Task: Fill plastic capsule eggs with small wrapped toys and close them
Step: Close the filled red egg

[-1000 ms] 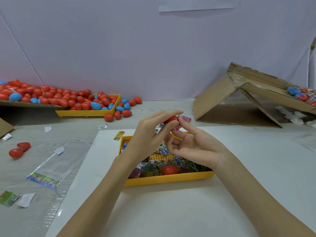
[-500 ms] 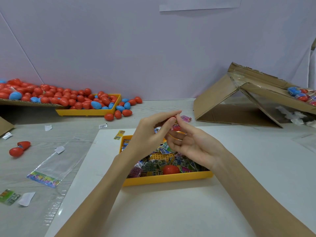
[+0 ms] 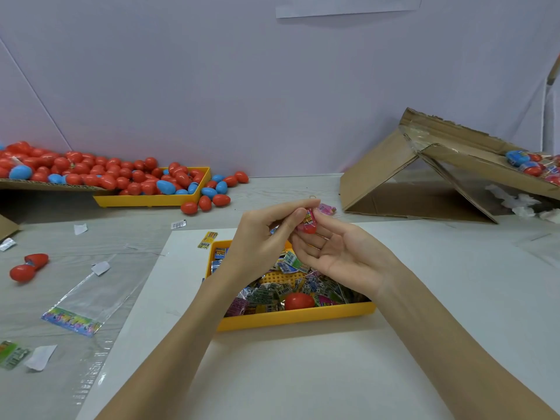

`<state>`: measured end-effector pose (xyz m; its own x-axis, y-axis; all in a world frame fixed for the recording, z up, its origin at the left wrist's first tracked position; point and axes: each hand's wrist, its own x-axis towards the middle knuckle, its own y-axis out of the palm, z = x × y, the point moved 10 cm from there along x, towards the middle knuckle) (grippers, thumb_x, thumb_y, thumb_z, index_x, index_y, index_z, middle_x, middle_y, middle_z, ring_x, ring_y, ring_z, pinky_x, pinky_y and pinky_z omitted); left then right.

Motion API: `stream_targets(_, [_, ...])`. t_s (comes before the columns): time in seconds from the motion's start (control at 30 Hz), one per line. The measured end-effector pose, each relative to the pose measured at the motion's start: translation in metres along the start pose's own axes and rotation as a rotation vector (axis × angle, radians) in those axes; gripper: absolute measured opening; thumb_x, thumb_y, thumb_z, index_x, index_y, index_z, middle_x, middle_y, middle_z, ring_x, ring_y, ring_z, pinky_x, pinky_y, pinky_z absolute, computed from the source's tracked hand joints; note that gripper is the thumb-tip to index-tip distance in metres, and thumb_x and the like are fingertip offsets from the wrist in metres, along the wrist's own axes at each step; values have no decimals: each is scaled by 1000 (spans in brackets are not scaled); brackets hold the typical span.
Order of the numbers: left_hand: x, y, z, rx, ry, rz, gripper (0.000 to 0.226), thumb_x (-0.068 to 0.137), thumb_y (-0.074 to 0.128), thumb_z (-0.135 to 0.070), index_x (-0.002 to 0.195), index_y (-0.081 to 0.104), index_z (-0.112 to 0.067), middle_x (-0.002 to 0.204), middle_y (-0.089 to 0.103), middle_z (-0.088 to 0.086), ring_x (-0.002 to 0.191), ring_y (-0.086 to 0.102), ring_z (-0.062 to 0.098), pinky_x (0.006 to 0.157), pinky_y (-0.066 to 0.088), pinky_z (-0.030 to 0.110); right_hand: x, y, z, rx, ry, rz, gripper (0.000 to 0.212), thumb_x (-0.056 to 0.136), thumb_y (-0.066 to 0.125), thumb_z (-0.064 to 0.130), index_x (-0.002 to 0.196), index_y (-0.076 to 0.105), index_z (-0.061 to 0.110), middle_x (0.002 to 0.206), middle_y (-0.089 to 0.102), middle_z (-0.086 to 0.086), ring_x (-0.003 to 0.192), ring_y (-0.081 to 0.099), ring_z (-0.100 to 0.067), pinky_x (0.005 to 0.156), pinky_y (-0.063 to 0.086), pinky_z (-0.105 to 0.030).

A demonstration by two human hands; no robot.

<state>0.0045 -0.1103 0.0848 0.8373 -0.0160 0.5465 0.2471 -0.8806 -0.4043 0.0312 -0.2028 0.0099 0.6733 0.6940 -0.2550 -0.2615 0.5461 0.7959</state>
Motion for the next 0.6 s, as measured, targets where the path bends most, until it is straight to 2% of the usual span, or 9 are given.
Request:
stream_targets(0.1, [1, 2, 5, -35, -43, 26, 31, 108, 51, -10, 134, 68, -10, 126, 74, 1, 117, 69, 14, 98, 57, 38, 1, -2, 8, -98, -91, -18, 26, 88, 74, 19, 107, 71, 1, 102, 75, -20, 91, 77, -28, 75, 63, -33])
stream_targets(0.17, [1, 3, 7, -119, -94, 28, 32, 109, 48, -12, 136, 66, -11, 124, 74, 4, 113, 69, 18, 97, 56, 31, 0, 1, 17, -235, -212, -18, 30, 92, 72, 22, 114, 72, 1, 104, 75, -16, 94, 76, -24, 77, 62, -28])
stream_targets(0.27, [2, 2, 5, -184, -126, 8, 33, 107, 53, -15, 138, 64, -13, 139, 66, -2, 123, 64, 6, 99, 54, 24, -4, 11, 25, -374, -365, 19, 36, 95, 66, 21, 126, 70, 4, 116, 76, -11, 107, 74, -22, 88, 59, -26])
stream_targets(0.37, [3, -5, 2, -49, -78, -33, 33, 109, 48, -15, 136, 66, -12, 147, 59, -7, 128, 57, -3, 103, 51, 22, -5, 21, 25, -317, -386, 104, 35, 106, 50, 15, 132, 64, -3, 133, 67, -23, 129, 63, -31, 104, 55, -34])
stream_targets(0.43, [4, -12, 2, -30, -70, -84, 35, 110, 43, -16, 138, 63, -12, 140, 64, -4, 119, 62, -5, 97, 52, 19, -5, 24, 24, -292, -370, 134, 35, 107, 47, 12, 136, 62, -1, 136, 66, -20, 130, 62, -33, 101, 56, -32])
stream_targets(0.5, [3, -14, 5, -130, -106, -127, 34, 110, 45, -16, 139, 63, -11, 129, 70, -2, 106, 68, -4, 88, 53, 14, -5, 26, 24, -335, -377, 137, 36, 105, 53, 13, 139, 62, 5, 135, 69, -14, 125, 66, -29, 95, 57, -27])
stream_targets(0.6, [0, -6, 17, -368, -236, -173, 34, 108, 51, -23, 137, 65, -15, 125, 73, -1, 107, 71, 8, 92, 56, 24, -6, 24, 26, -334, -384, 141, 39, 102, 58, 18, 139, 62, 5, 133, 69, -13, 122, 67, -25, 93, 57, -26])
